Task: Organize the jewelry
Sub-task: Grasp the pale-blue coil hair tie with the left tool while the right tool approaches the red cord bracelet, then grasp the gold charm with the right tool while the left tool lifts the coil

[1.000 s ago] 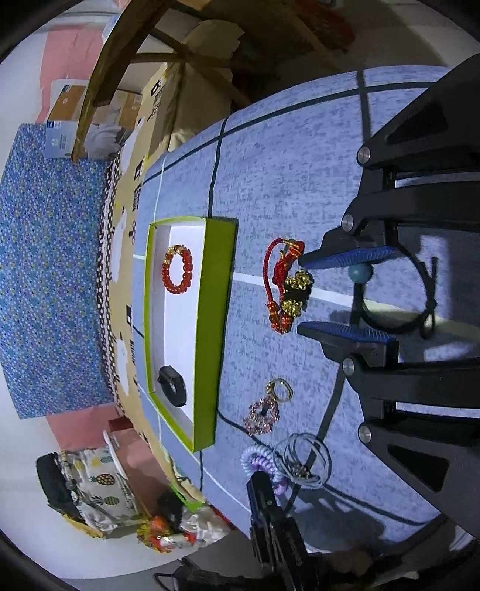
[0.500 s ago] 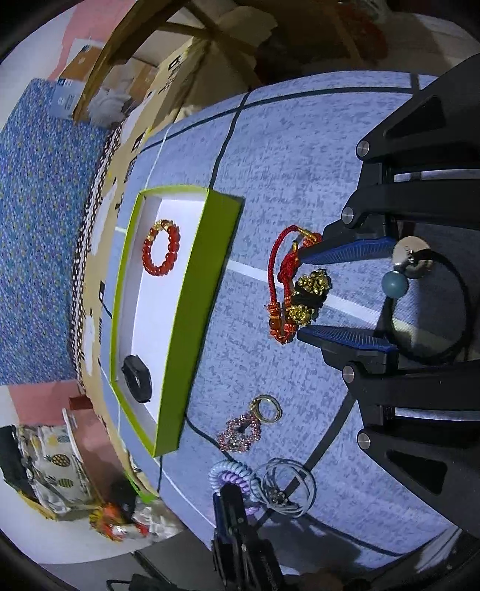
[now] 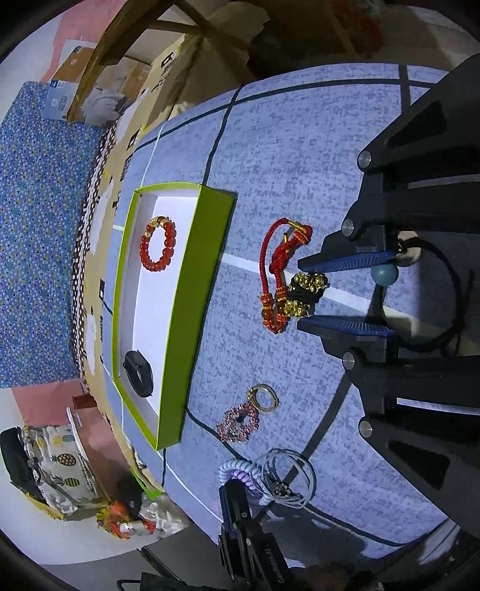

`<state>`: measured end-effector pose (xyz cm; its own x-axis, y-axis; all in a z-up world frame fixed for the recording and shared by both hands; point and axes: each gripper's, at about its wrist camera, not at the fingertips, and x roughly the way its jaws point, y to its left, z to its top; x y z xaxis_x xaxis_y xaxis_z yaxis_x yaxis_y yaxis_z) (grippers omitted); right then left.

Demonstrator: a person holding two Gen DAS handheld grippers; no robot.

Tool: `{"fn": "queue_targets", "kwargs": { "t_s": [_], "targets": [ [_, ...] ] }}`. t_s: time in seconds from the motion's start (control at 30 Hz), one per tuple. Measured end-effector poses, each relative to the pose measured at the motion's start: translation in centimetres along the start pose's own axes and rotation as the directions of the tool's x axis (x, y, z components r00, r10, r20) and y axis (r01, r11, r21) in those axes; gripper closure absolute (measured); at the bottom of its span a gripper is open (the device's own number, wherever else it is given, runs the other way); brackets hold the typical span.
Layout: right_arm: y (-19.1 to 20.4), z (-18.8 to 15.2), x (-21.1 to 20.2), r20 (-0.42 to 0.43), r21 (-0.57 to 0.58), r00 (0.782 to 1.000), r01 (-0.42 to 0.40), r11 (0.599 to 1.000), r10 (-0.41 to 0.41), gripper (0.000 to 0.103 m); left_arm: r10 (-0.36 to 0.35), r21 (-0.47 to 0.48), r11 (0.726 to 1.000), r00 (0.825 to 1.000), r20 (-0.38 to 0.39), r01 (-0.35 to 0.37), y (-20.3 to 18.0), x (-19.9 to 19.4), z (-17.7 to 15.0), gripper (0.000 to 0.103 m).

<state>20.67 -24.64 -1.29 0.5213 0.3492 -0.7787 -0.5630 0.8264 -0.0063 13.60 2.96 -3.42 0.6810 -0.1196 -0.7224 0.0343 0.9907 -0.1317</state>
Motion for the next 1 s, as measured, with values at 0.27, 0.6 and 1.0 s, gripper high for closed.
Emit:
{"fn": "queue_targets", "kwargs": {
  "t_s": [0.27, 0.6, 1.0],
  "targets": [
    [0.1, -0.3, -1.6, 0.043, 0.040, 0.999, -0.002, 0.999, 0.001, 0.078, -0.018, -0.017, 1.000, 0.999, 0.031, 0.019, 0.1, -1.3, 0.0, 0.093],
    [0.5, -0.4, -3.3, 0.102, 0.076, 0.995, -0.012, 0.997, 0.005, 0.078, -0.047, -0.017, 0.999, 0.995, 0.087, 0.049, -0.1, -3.2, 0.6, 0.093],
    [0.5, 0.1, -4.6, 0.146, 0.088, 0.989, -0.011, 0.996, -0.002, 0.078, -0.062, -0.012, 0.998, 0.992, 0.106, 0.064, -0.4, -3.9, 1.3, 0.093]
  ]
}}
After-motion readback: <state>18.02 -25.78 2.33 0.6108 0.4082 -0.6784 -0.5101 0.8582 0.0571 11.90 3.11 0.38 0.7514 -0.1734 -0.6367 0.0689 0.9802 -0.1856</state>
